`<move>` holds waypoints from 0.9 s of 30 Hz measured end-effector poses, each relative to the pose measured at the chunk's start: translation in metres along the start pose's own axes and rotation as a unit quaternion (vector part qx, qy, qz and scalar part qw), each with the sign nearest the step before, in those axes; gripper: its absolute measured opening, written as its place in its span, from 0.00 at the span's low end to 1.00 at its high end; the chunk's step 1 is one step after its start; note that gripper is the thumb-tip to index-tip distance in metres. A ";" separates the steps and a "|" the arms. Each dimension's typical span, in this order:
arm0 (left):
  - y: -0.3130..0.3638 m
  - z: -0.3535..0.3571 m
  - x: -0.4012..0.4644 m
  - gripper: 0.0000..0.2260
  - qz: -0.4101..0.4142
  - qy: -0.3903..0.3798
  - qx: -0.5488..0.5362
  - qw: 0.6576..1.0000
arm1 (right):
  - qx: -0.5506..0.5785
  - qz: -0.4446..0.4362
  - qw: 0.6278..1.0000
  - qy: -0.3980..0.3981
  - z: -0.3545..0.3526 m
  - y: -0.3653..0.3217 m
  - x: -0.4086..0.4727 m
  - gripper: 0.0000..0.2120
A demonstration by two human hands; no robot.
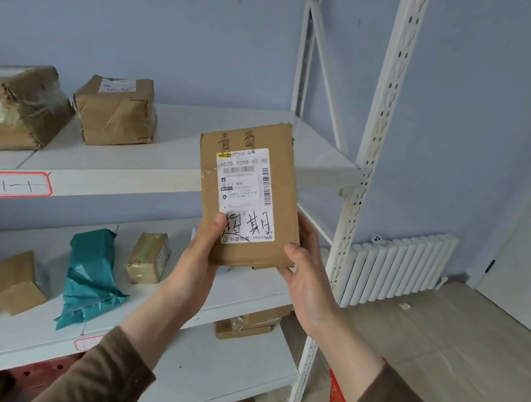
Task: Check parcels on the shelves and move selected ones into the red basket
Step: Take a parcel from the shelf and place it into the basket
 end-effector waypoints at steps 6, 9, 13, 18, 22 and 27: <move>-0.010 0.029 0.000 0.33 0.006 -0.060 0.040 0.997 | 0.063 0.057 0.995 0.051 -0.020 0.009 -0.010 0.18; -0.023 0.042 0.002 0.27 0.000 -0.063 0.038 0.997 | 0.068 0.076 0.991 0.084 -0.033 0.014 -0.015 0.15; -0.047 0.056 0.002 0.25 -0.028 -0.075 0.034 0.996 | 0.060 0.097 0.986 0.119 -0.057 0.027 -0.023 0.09; -0.081 0.075 -0.003 0.27 -0.047 -0.095 0.022 0.994 | 0.040 0.114 0.980 0.158 -0.090 0.039 -0.039 0.18; -0.112 0.098 -0.010 0.24 -0.085 -0.110 0.025 0.990 | 0.034 0.128 0.974 0.183 -0.121 0.050 -0.058 0.18; -0.160 0.141 -0.020 0.25 -0.142 -0.122 0.018 0.982 | 0.010 0.153 0.964 0.219 -0.182 0.056 -0.080 0.23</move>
Point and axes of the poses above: each hand's wrist, its own x-axis towards the middle knuckle, its own z-axis out of the palm, y = z × x, the point moved 8 cm from there along x, towards the middle knuckle, and after that the axes turned 5 degrees about z, right-handed, at the moved point
